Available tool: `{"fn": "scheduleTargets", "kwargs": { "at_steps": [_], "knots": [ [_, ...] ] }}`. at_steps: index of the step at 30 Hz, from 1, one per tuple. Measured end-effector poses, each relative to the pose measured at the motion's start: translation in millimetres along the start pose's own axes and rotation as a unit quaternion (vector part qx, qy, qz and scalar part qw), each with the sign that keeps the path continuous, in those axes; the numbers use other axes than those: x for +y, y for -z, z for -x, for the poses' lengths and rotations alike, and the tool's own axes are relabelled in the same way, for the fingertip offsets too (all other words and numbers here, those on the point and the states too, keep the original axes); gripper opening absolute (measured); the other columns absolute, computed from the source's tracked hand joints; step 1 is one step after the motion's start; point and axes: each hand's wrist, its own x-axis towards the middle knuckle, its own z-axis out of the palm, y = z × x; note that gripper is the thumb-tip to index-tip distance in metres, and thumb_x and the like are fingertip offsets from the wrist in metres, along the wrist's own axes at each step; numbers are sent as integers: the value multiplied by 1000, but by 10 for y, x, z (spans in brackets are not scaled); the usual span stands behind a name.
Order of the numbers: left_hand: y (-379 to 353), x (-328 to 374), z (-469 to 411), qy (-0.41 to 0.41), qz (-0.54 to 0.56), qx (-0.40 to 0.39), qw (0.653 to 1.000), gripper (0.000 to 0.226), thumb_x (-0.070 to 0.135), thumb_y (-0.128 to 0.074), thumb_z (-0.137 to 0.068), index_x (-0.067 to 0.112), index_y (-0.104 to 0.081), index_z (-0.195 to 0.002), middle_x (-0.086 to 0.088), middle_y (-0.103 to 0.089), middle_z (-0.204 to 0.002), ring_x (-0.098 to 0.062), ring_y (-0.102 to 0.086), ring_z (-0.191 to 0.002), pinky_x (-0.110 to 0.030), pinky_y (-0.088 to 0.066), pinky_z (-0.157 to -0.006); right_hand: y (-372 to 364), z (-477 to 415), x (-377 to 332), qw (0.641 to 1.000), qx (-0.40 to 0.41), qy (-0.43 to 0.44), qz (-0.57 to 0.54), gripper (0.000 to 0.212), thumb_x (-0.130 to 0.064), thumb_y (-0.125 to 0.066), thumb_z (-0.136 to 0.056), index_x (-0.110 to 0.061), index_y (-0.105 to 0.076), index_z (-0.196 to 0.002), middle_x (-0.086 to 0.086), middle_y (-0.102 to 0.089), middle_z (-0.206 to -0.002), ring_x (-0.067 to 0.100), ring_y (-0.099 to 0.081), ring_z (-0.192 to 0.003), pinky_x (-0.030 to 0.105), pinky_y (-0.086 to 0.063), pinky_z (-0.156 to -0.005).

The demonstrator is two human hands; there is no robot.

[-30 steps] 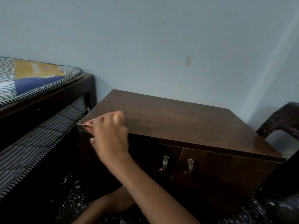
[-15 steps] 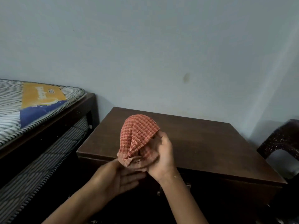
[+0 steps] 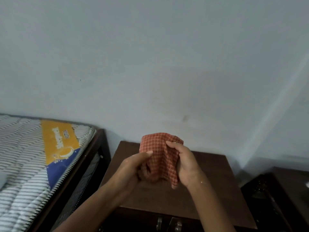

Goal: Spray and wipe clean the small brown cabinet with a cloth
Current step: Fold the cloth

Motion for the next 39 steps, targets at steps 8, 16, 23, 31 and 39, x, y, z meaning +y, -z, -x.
{"fn": "scheduleTargets", "kwargs": {
  "at_steps": [8,16,23,31,39],
  "knots": [
    [-1022,1591,216,44,-127,-97,986,57,34,-73,-74,15,-55,-124,-6,-67,-117,-24,-62,-111,-43,-48,-98,-669,855,-1631,984,58,23,167,22,-25,-61,-86,-11,-69,-100,11,-73,-98,26,-69,-89,39,-56,-81],
    [-1971,2599,335,-4,-279,-158,947,32,18,-59,-89,13,-55,-120,-4,-65,-116,-19,-62,-108,-27,-54,-87,-948,1667,-2611,958,171,129,192,12,-18,-63,-86,-15,-66,-97,1,-70,-96,18,-66,-94,32,-55,-84],
    [-2270,2550,177,-28,-355,-193,914,27,15,-50,-95,2,-55,-118,-10,-64,-111,-22,-63,-101,-23,-54,-78,-728,1883,-2772,915,246,141,288,9,-30,-58,-89,-21,-58,-92,2,-64,-97,19,-62,-95,35,-53,-87],
    [-3073,1716,-121,-76,-464,-276,839,35,22,-26,-102,6,-46,-126,-12,-53,-124,-25,-51,-114,-39,-41,-100,85,2496,-2895,938,282,71,188,9,-17,-67,-80,-8,-67,-78,7,-68,-83,21,-64,-83,35,-54,-67],
    [-4343,922,-392,-6,-464,-352,813,39,35,-43,-97,16,-43,-132,-6,-52,-127,-23,-51,-118,-31,-41,-94,1422,2879,-3377,876,340,-11,343,10,-12,-64,-84,-15,-67,-93,8,-68,-95,22,-64,-87,32,-52,-79]
  ]
}}
